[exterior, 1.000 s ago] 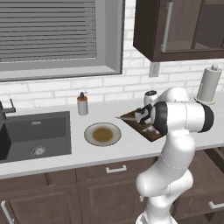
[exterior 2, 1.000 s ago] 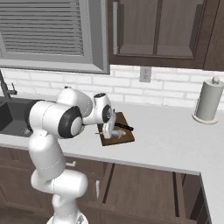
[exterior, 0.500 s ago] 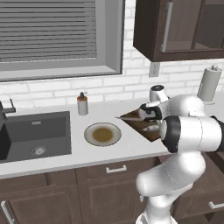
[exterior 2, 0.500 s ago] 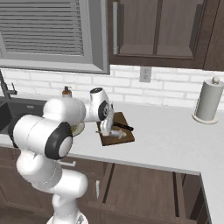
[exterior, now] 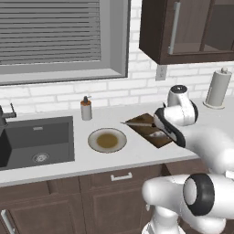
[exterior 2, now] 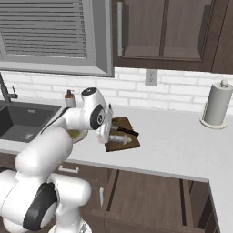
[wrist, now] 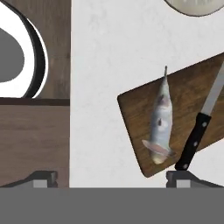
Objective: Pick up the knife from the drawer and place it on the cutting board. Then place the meat from the plate to the cutting board.
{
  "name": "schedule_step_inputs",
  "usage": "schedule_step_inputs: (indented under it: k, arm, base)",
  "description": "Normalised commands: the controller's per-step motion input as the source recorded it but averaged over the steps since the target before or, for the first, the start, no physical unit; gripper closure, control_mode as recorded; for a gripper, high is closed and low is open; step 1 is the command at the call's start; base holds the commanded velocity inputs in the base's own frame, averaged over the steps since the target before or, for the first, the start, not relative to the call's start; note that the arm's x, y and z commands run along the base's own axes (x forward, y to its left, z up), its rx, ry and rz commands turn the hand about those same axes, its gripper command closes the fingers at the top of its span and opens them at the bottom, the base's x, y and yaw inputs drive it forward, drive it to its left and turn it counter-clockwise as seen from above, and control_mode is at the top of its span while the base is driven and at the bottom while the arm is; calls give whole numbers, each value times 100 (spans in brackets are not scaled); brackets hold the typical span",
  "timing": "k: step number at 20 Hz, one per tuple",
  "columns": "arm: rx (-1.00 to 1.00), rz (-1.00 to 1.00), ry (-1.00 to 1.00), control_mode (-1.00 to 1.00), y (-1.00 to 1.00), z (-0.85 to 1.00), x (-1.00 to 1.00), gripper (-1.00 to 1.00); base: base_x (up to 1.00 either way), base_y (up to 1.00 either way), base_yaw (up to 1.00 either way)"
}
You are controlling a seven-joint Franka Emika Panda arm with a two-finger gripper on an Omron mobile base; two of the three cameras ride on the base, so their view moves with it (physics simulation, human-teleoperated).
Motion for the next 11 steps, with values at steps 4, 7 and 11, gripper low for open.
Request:
schedule_step_inputs:
  k: [4, 7, 11]
  arm:
    - [0, 0, -8, -100, 5, 61, -62, -100]
    - [0, 0, -5, -100, 21, 60, -54, -100]
    - [0, 0, -1, -100, 43, 75, -43, -100]
  base:
    - [0, 0, 0]
    - [0, 0, 0]
    - [0, 0, 0]
